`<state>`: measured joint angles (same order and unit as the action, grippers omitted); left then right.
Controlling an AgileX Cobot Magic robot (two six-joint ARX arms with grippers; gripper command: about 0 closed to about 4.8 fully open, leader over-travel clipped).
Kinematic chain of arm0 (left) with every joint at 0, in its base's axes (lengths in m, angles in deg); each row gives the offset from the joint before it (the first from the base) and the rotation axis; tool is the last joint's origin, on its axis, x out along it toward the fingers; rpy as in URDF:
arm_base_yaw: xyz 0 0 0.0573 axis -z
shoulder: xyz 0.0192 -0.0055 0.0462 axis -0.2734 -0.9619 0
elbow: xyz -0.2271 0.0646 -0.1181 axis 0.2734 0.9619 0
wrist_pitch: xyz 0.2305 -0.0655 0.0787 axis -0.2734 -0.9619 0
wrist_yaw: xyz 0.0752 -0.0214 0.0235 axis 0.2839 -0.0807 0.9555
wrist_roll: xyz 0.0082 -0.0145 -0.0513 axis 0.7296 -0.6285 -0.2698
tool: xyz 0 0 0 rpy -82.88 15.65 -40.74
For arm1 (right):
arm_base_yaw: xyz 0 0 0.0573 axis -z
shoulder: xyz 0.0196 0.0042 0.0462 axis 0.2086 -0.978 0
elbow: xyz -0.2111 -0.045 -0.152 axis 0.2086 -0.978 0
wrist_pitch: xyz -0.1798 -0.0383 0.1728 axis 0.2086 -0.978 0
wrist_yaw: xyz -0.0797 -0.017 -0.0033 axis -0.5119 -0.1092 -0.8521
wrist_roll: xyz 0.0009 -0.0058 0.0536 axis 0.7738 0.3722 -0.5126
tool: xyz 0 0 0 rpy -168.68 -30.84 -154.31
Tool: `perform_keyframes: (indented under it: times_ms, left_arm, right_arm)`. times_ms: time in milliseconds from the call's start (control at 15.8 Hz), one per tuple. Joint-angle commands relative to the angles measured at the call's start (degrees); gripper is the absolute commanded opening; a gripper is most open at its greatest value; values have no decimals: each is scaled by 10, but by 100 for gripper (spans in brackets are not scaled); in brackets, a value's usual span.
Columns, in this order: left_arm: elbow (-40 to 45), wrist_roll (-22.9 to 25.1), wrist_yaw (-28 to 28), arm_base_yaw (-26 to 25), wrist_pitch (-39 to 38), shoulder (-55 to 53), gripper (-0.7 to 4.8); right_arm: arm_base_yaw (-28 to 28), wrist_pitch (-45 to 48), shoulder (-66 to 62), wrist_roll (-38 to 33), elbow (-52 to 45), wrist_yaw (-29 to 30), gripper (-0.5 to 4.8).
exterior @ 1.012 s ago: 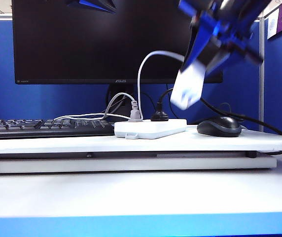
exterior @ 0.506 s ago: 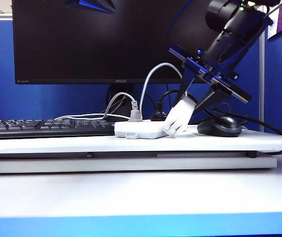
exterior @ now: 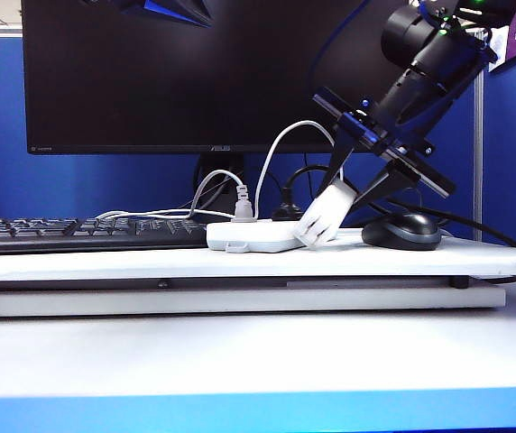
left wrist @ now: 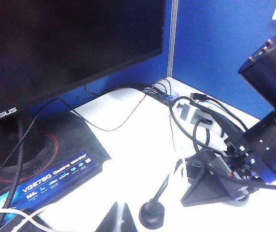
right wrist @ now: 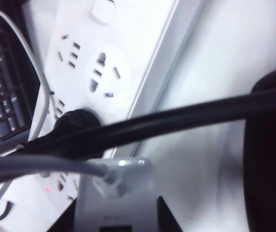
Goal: Unplug the white charger from the socket, then place it next to the socket.
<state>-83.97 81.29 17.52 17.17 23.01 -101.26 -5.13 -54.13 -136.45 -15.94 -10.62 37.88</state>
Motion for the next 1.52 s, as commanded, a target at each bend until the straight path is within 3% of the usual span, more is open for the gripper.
perform_keyframes:
  times_ms: [63, 759, 822, 886, 949, 1012, 1392, 1518]
  left_arm:
    - [-2, 0, -5, 0, 4, 2, -5]
    - [-2, 0, -5, 0, 7, 2, -5]
    - [-2, 0, -5, 0, 9, 2, -5]
    - [-2, 0, -5, 0, 9, 2, -5]
    - [-2, 0, -5, 0, 9, 4, -5]
    - [-3, 0, -5, 0, 10, 13, -5]
    - [-3, -30, -3, 0, 3, 146, -5]
    - [-3, -30, -3, 0, -31, 203, -5]
  right_arm:
    - [5, -3, -1, 8, -3, 8, 280]
    - [5, -32, 87, 61, -3, -23, 273]
    - [5, -33, 96, 61, -3, -23, 244]
    - [5, -39, 106, 61, -3, -21, 165]
    - [5, -46, 117, 62, -3, -18, 16]
    - [5, -56, 141, 93, -3, -12, -3]
    - [4, -12, 346, 238, -3, -10, -3]
    - [4, 1, 415, 293, -3, -36, -3]
